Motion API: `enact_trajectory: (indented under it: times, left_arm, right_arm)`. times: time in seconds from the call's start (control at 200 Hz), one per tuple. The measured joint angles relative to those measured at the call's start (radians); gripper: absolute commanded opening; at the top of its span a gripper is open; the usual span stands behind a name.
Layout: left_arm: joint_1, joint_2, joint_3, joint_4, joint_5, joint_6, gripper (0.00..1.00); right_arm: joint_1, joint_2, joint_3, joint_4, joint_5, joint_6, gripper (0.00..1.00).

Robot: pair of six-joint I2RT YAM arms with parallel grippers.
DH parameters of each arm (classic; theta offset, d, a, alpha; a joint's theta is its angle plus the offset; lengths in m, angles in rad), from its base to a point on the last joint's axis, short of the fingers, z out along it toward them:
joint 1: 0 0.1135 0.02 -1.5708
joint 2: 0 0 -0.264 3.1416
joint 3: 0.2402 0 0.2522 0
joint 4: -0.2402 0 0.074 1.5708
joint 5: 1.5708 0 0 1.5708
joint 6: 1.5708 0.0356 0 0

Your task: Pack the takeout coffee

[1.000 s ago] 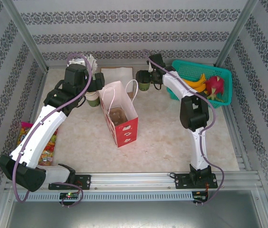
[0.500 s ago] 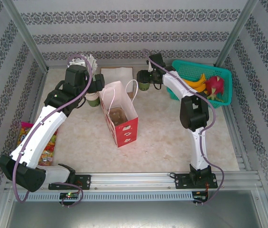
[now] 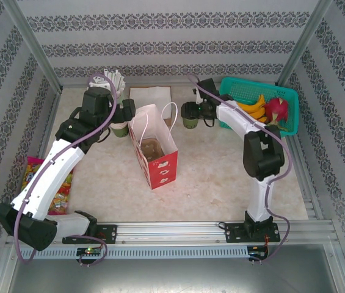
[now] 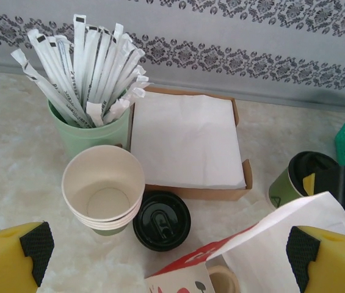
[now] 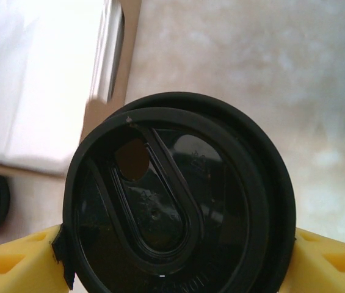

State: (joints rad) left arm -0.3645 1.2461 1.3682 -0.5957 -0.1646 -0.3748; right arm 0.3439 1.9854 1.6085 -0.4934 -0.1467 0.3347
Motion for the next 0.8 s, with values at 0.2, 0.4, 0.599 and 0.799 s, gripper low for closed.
enact_trajectory:
  times: [0.2, 0.4, 0.599, 0.799]
  left_arm:
    - [0.000, -0.039, -0.039, 0.006, 0.010, 0.000, 1.00]
    - [0.000, -0.044, -0.045, 0.018, 0.027, -0.001, 0.99]
    - [0.000, -0.044, -0.048, 0.039, 0.034, -0.002, 1.00]
    - [0.000, -0.044, -0.048, 0.047, 0.034, -0.008, 1.00]
  right_arm:
    - [0.027, -0.170, -0.214, 0.019, -0.001, 0.004, 0.77]
    - [0.040, -0.318, -0.378, 0.019, -0.002, 0.008, 0.78]
    - [0.040, -0.456, -0.520, 0.019, -0.008, 0.007, 0.78]
    - [0.040, -0.550, -0.628, 0.038, -0.033, 0.007, 0.80]
